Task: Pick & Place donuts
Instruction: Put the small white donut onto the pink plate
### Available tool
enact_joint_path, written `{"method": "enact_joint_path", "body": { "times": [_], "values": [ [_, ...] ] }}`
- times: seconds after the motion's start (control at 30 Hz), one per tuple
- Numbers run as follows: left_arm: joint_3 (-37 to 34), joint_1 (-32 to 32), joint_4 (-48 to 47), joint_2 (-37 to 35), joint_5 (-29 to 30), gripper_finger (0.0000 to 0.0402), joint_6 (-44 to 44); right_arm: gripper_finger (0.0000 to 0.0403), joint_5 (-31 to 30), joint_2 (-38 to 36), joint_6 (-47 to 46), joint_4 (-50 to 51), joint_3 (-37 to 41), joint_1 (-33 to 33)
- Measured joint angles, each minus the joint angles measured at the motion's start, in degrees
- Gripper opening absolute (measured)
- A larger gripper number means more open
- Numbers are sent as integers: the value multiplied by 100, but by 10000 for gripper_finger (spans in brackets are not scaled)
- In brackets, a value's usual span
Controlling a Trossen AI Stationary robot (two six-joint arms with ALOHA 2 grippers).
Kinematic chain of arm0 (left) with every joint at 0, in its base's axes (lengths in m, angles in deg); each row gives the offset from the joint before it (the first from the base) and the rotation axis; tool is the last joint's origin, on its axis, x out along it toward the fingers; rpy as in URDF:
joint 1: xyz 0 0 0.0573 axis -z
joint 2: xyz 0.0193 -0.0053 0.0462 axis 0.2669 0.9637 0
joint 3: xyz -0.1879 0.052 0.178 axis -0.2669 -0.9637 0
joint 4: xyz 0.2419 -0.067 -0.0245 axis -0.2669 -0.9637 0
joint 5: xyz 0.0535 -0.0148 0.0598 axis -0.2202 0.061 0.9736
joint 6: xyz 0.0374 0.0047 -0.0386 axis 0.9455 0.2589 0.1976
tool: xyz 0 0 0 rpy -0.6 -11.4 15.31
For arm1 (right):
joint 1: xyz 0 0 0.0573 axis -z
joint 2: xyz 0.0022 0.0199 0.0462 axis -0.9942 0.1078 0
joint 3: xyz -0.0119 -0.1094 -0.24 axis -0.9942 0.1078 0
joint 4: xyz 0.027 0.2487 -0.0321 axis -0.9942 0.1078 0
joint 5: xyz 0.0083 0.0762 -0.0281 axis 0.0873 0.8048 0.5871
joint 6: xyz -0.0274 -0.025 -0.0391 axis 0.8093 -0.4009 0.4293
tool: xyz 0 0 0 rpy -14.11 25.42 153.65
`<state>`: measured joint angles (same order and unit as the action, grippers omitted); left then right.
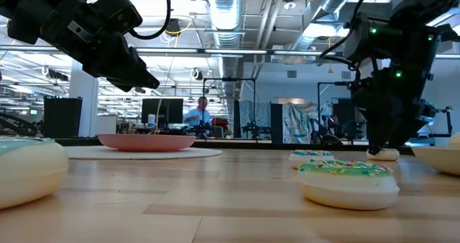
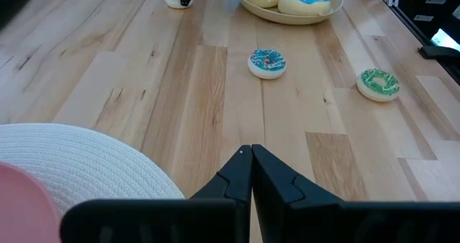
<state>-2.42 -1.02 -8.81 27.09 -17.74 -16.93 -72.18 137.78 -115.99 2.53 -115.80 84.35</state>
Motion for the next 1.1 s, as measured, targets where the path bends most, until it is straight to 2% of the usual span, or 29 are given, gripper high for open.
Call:
{"method": "enact_joint_path", "body": {
  "times": [0.23,0.67,0.87,1.0,1.1],
  "values": [
    [0,1,2,0,0,2,3,259,228,0,24,20,0,0],
    [0,0,2,0,-1,2,-28,155,242,0,37,4,0,-1],
    [0,0,22,0,0,2,-31,136,226,-46,44,-65,-94,105],
    [109,0,-17,2,0,2,65,137,226,-52,477,-749,-349,197],
    [226,0,-55,2,44,2,258,140,287,11,1071,-2206,-434,195]
  ]
}}
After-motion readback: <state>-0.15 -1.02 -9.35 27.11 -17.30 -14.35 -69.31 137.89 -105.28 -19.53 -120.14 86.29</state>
